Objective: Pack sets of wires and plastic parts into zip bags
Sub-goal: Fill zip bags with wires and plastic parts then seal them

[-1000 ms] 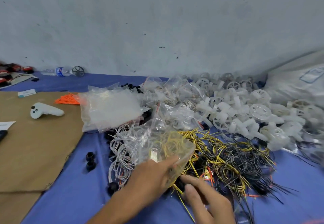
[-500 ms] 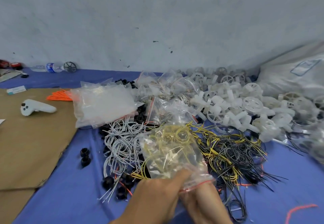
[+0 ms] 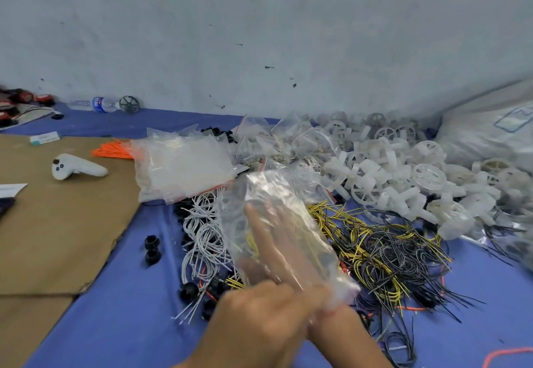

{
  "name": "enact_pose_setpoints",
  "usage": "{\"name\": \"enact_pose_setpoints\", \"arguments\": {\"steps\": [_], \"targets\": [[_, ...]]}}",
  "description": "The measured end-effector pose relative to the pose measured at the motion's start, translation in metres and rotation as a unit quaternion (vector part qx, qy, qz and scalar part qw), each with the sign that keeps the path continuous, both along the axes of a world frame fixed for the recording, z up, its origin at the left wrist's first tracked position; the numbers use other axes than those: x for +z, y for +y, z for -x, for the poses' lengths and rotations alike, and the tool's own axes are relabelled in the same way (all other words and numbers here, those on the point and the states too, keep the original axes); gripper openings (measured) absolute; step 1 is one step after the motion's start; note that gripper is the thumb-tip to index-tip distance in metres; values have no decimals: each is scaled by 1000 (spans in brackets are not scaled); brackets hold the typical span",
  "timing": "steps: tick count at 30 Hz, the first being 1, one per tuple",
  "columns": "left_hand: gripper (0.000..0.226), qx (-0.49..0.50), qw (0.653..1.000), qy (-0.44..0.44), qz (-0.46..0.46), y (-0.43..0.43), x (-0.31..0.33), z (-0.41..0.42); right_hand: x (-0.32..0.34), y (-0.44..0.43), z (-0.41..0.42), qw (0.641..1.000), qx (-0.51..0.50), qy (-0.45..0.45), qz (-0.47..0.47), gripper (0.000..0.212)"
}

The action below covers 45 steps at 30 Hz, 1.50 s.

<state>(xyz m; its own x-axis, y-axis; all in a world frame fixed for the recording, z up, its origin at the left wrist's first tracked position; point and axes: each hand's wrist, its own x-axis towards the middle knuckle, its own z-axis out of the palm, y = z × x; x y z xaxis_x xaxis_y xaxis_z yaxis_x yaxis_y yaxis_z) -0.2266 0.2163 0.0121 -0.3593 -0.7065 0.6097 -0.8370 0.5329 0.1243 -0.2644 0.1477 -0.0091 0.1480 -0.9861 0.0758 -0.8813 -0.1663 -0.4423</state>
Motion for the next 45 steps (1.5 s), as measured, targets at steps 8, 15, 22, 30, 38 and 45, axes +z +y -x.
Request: {"name": "enact_pose_setpoints", "arguments": {"steps": [8,15,22,30,38,45], "targets": [[37,249,955,127,99,-26,15,-86,31,5,70,903,322,-199,205,19],[40,301,908,255,140,-18,39,-130,-5,-88,10,968,233,-12,89,24],[42,293,904,287,121,-11,28,-139,-39,-136,-49,963,239,121,29,25],[45,310,896,312,64,-17,19,-136,-9,-146,-8,972,136,-188,44,22],[35,294,902,314,-34,-52,6,-99,31,-91,86,729,75,-659,-169,25],[44,220,942,223,-118,-66,-8,-38,6,-43,78,903,151,-377,-141,17]]}}
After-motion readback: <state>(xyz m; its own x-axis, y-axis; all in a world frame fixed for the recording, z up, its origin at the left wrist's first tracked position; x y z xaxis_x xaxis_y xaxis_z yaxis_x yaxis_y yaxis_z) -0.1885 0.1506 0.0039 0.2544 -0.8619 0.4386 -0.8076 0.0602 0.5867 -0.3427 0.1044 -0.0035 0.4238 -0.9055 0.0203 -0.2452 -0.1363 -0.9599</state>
